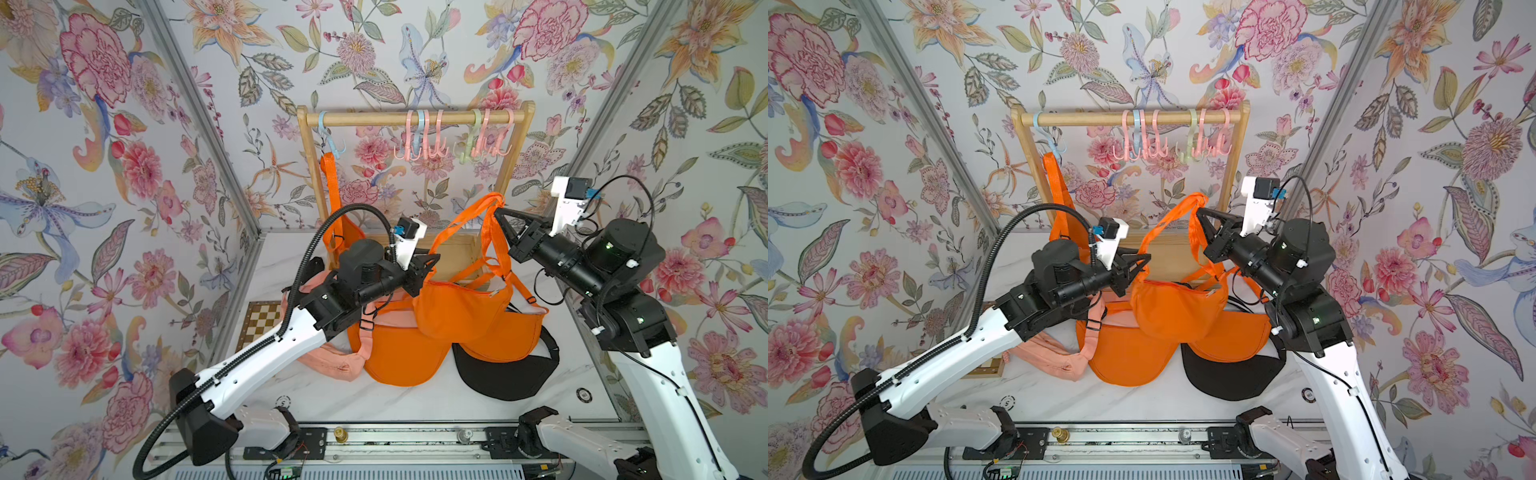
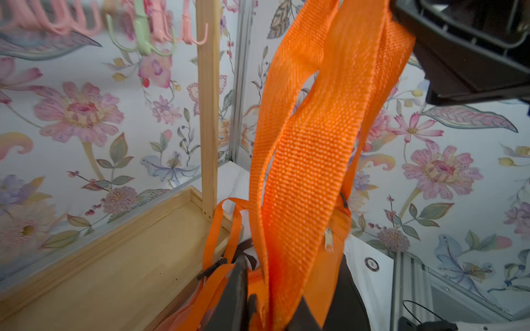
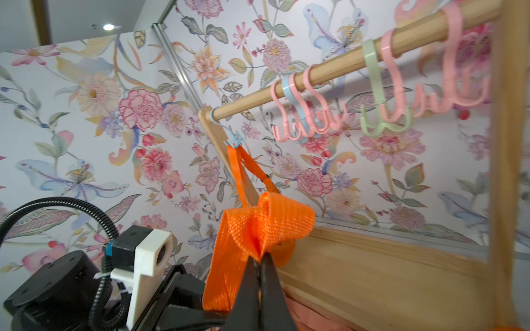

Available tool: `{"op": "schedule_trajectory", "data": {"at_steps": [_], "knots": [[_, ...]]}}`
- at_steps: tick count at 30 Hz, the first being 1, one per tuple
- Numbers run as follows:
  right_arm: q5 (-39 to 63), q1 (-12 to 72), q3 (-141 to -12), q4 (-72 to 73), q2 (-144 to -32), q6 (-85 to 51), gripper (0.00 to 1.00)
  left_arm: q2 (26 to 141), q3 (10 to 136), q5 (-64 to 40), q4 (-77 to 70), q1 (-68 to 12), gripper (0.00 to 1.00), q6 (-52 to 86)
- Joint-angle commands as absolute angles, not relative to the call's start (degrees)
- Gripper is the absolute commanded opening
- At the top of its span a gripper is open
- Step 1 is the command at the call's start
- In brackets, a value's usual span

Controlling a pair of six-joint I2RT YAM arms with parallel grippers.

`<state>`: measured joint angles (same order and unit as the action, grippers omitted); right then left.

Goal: Take the bag off the hook
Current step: Place the bag at the center of the board.

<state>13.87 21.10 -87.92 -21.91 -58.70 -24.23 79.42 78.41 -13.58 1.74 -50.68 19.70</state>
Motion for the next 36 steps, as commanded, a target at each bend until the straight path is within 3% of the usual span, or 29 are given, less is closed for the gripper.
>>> {"op": "schedule_trajectory", "data": {"at_steps": [1,6,16,26,32,36], "knots": [[1.96,20.18,-86.42,-30.58,-56.58,-20.84,0.00,82.61,80.99,-16.75,0.19,-52.81,0.20,19.01],[-7.39,16.50,-85.83,-32.87,-56.09,-16.72,0.00,89.03,86.68,-19.18,-0.92,-55.94,0.19,18.79],[-4.88,0.40,-94.48,-30.18,-65.80,-17.20,0.00,108.46,110.27,-19.77,2.68,-59.07,0.18,17.59],[-2.53,-5.70,-99.50,-23.28,-77.47,-16.50,0.00,132.08,142.44,-20.57,12.99,-59.15,0.20,14.94],[-3.44,-5.16,-93.42,-16.86,-83.08,-16.06,0.00,136.81,134.97,-21.94,0.81,-55.22,0.21,21.68],[-2.58,-4.27,-92.58,-13.95,-88.37,-16.25,0.00,143.83,138.27,-24.59,-2.68,-52.27,0.21,27.89]]}}
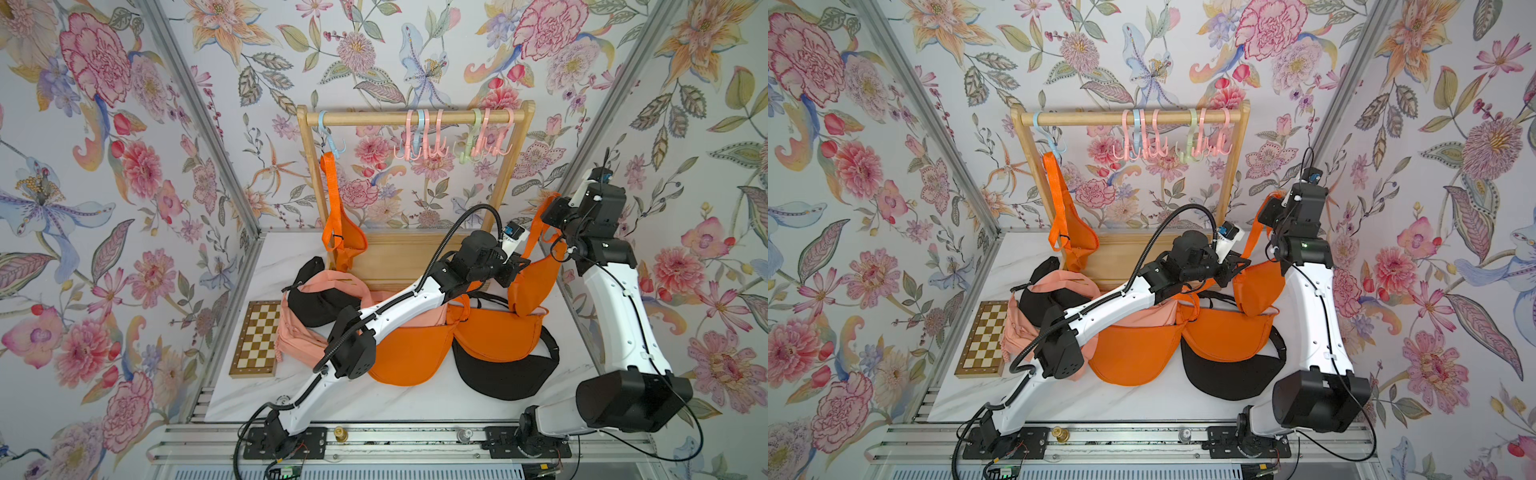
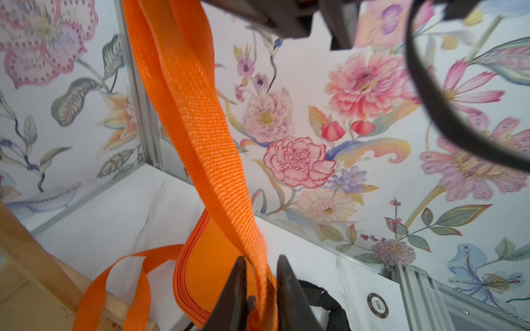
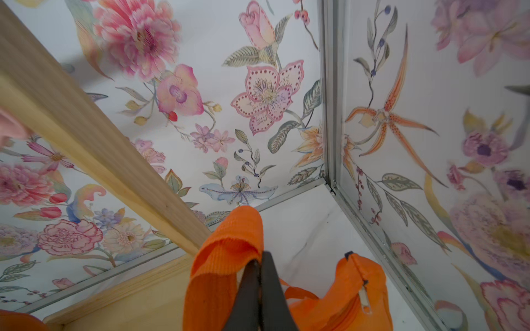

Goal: Take the bag off the hook
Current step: Place the bag at the center of the board.

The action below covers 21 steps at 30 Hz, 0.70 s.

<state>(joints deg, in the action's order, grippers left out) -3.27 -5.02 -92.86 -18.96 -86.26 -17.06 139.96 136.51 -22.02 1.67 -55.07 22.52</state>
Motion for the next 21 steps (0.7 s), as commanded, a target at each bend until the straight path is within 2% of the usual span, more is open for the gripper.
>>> {"op": "schedule_trajectory", "data": {"at_steps": [1,6,8,9,11,13,15,19,21], "knots": [[-1.43,-3.91,-93.01,-13.46,-90.05,-16.26,0.00,145.35,139.61,-24.59,-2.79,-51.59,0.20,28.77],[0.73,-2.22,-93.61,-10.90,-96.26,-16.87,0.00,149.12,140.78,-23.72,-5.41,-48.14,0.22,32.32],[0.96,-2.46,-93.60,-10.49,-97.69,-18.07,0.00,149.88,140.80,-23.61,-5.54,-47.06,0.27,33.39],[1.26,-2.70,-93.53,-10.39,-98.16,-18.56,0.00,150.16,140.67,-23.62,-5.30,-46.66,0.37,33.99],[1.68,-3.03,-92.96,-10.06,-98.76,-19.49,0.00,150.13,140.07,-24.80,-5.28,-46.15,0.70,35.16],[2.11,-3.29,-91.43,-9.39,-98.54,-20.31,0.08,148.72,138.55,-24.97,-4.70,-46.06,0.99,34.92],[2.70,-3.48,-89.47,-8.57,-97.93,-21.54,0.16,146.45,135.69,-24.54,-5.17,-46.05,1.00,34.52],[3.96,-3.08,-85.82,-7.68,-94.70,-23.29,0.40,140.50,128.33,-23.89,-6.71,-46.05,1.00,34.06],[2.66,-2.43,-84.89,-8.88,-92.44,-23.08,0.46,136.02,122.31,-23.52,-8.87,-46.05,1.00,34.09]]}}
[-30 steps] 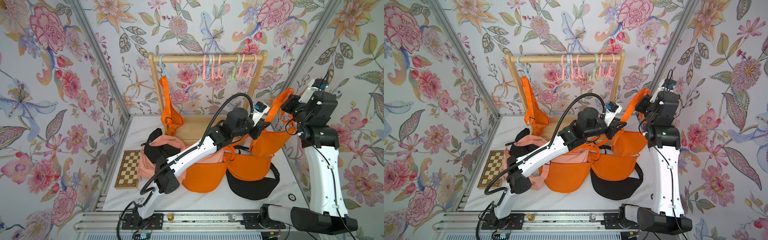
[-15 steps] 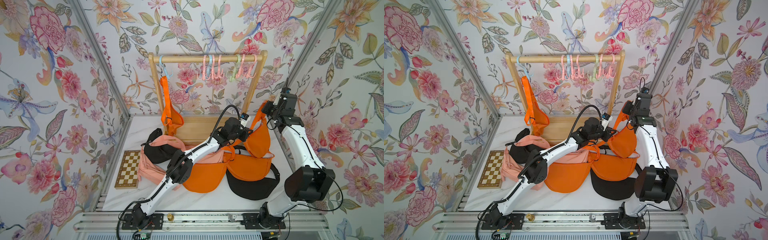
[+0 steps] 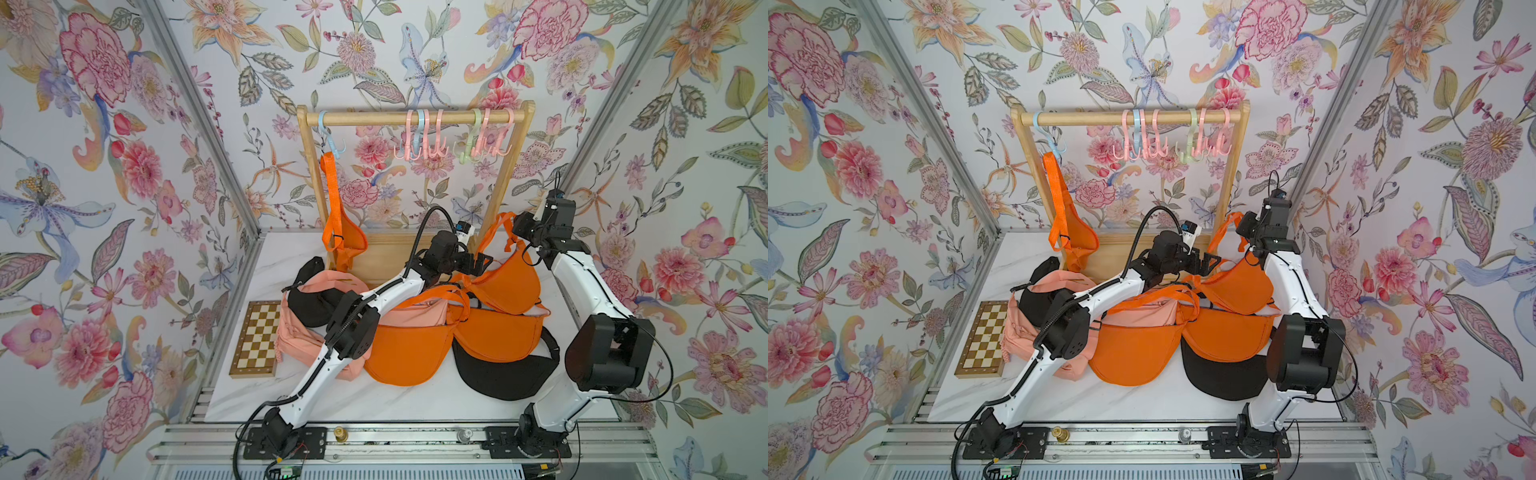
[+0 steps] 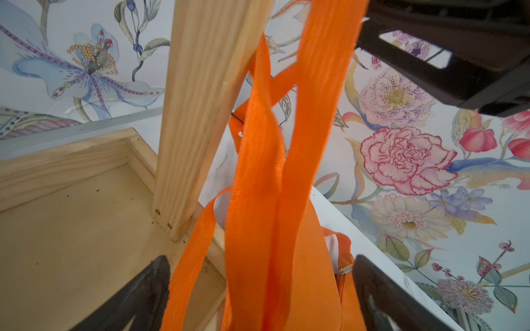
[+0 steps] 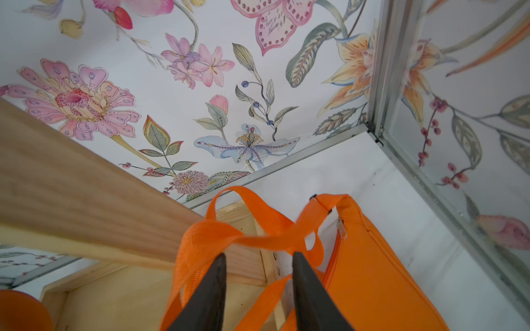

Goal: Take the bag off the hook
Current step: Place the bag at the center of the board, then pick up the bag from the hook.

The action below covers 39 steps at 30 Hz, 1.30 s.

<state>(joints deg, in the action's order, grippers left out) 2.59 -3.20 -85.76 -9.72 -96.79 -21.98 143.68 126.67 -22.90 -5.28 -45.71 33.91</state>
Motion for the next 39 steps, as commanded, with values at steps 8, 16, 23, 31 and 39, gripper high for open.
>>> {"op": "schedule_trajectory", "data": {"at_steps": [8,16,23,31,39], "knots": [[-3.83,-0.16,-81.60,-13.13,-81.89,-22.75,0.50,115.38,96.68,-17.55,-19.07,-46.04,1.00,34.60],[-11.56,17.41,-87.33,-15.39,-77.16,-12.10,0.22,94.69,82.92,-4.92,-11.37,-45.98,0.99,25.34],[-6.78,31.66,-92.35,-11.04,-81.91,-7.75,0.07,79.55,80.56,12.82,4.78,-44.43,0.59,17.68],[-3.07,40.91,-99.96,-5.13,-90.99,-2.33,0.50,70.70,76.99,17.00,10.46,-31.85,1.00,18.56],[-1.36,41.29,-104.44,-7.66,-97.78,-4.29,0.99,76.31,77.58,-3.90,5.44,-16.61,1.00,24.24]]}}
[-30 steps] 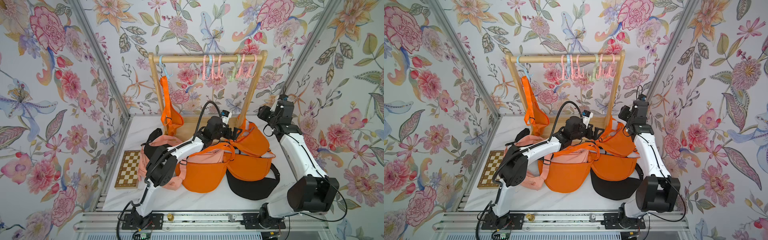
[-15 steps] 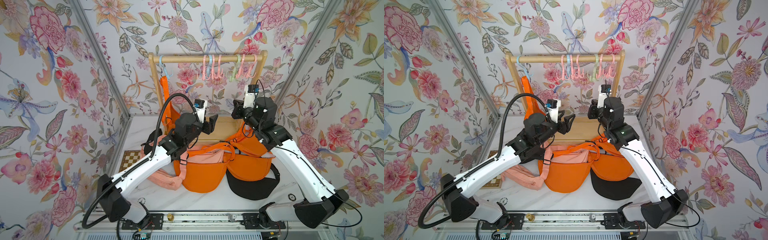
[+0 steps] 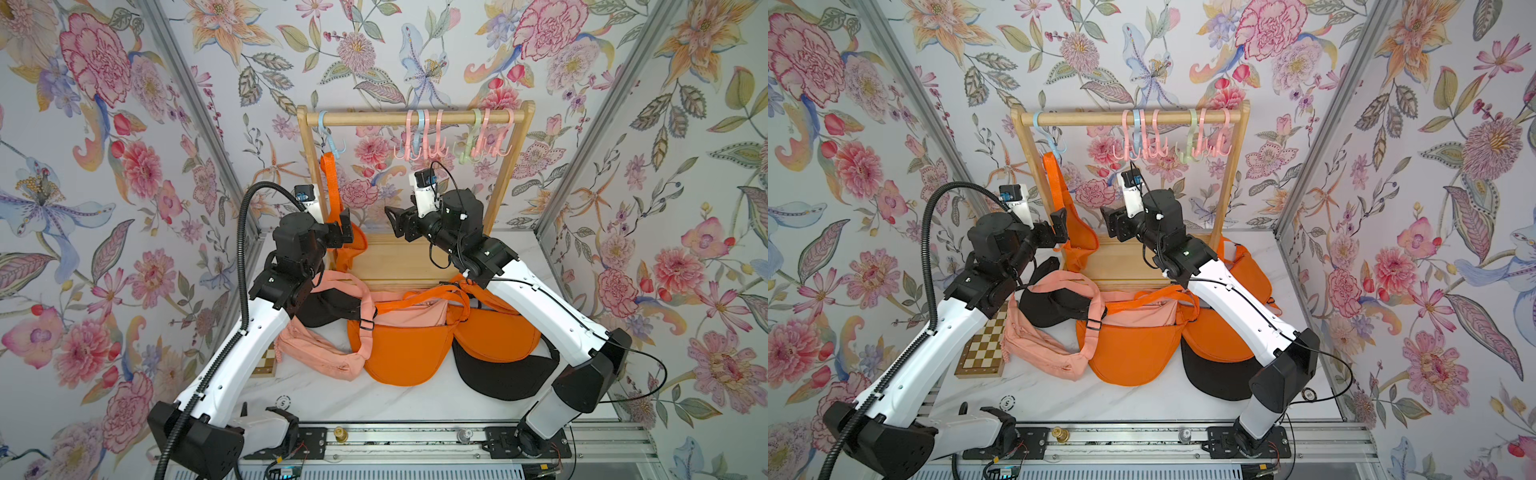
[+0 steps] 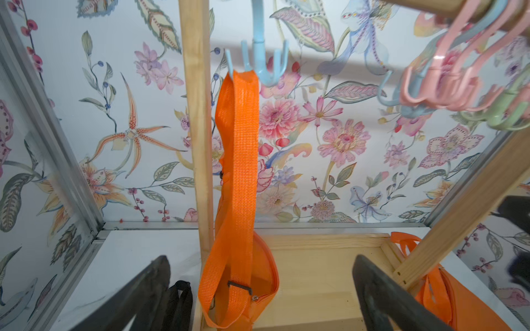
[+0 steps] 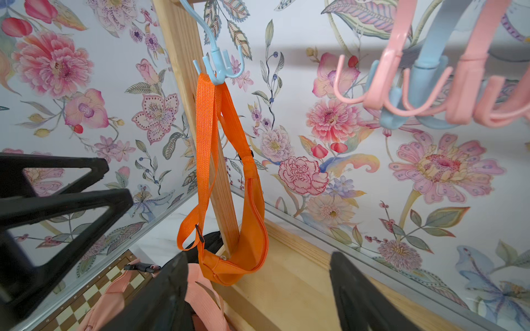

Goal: Take the bag off the hook
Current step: Pick up the bag from the hook.

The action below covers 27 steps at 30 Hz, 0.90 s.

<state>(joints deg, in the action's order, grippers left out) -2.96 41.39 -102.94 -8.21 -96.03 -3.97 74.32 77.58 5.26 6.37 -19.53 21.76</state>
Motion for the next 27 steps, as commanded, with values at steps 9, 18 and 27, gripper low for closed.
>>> {"op": "schedule_trajectory", "data": {"at_steps": [9,18,27], "knots": [[4.88,41.24,-108.90,-5.21,-105.85,-7.34,0.86,86.63,85.10,-12.70,1.32,-11.85,1.00,24.96],[7.92,41.22,-106.26,0.31,-107.77,-10.76,0.85,98.87,100.58,-14.28,3.38,-10.72,0.78,23.17],[6.25,43.10,-99.28,5.89,-107.46,-10.79,1.00,97.79,101.31,-21.36,0.32,-12.46,0.18,29.27]]}}
